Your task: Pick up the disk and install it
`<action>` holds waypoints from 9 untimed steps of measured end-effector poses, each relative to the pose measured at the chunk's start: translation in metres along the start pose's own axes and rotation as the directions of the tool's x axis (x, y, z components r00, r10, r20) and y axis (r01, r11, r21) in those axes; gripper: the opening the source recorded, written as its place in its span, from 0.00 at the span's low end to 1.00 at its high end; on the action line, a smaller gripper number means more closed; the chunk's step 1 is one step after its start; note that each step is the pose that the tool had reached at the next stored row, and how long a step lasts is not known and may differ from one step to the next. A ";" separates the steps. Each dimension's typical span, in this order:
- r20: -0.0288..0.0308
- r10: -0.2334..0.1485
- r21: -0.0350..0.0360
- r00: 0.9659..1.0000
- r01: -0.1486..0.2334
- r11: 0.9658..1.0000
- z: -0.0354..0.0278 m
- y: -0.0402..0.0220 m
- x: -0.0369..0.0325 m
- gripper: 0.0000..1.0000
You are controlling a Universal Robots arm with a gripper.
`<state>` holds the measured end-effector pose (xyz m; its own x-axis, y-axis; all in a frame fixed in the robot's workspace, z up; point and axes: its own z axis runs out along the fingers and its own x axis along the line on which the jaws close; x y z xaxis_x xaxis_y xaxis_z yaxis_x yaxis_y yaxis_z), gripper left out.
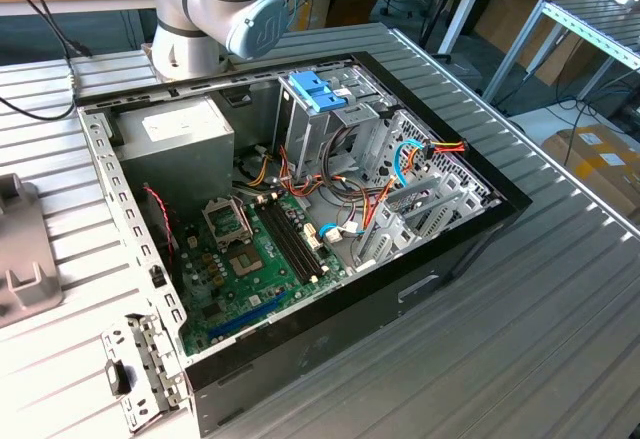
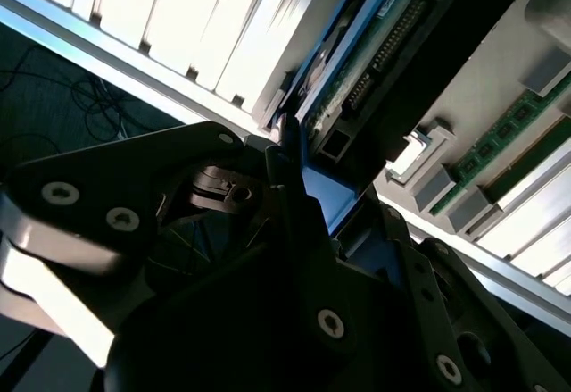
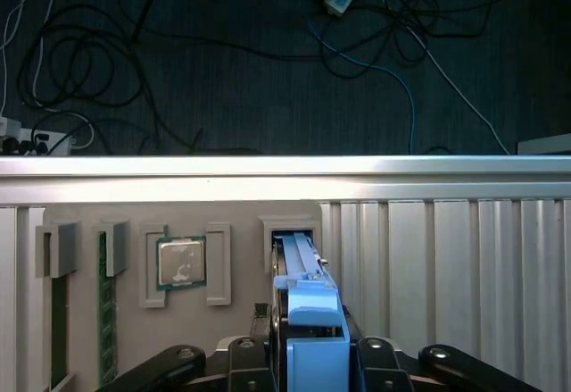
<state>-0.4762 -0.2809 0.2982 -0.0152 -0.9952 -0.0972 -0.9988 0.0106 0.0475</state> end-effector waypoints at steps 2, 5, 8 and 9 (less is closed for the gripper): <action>0.000 0.000 0.000 1.000 0.000 1.000 -0.0005 0.0000 0.0000 0.38; 0.000 0.000 0.000 1.000 0.000 1.000 -0.0013 0.0001 -0.0001 0.38; 0.000 0.000 0.000 1.000 0.000 1.000 -0.0022 0.0001 -0.0002 0.38; 0.000 0.000 0.000 1.000 0.000 1.000 -0.0025 0.0001 -0.0002 0.38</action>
<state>-0.4762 -0.2809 0.3007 -0.0152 -0.9951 -0.0973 -0.9988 0.0106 0.0475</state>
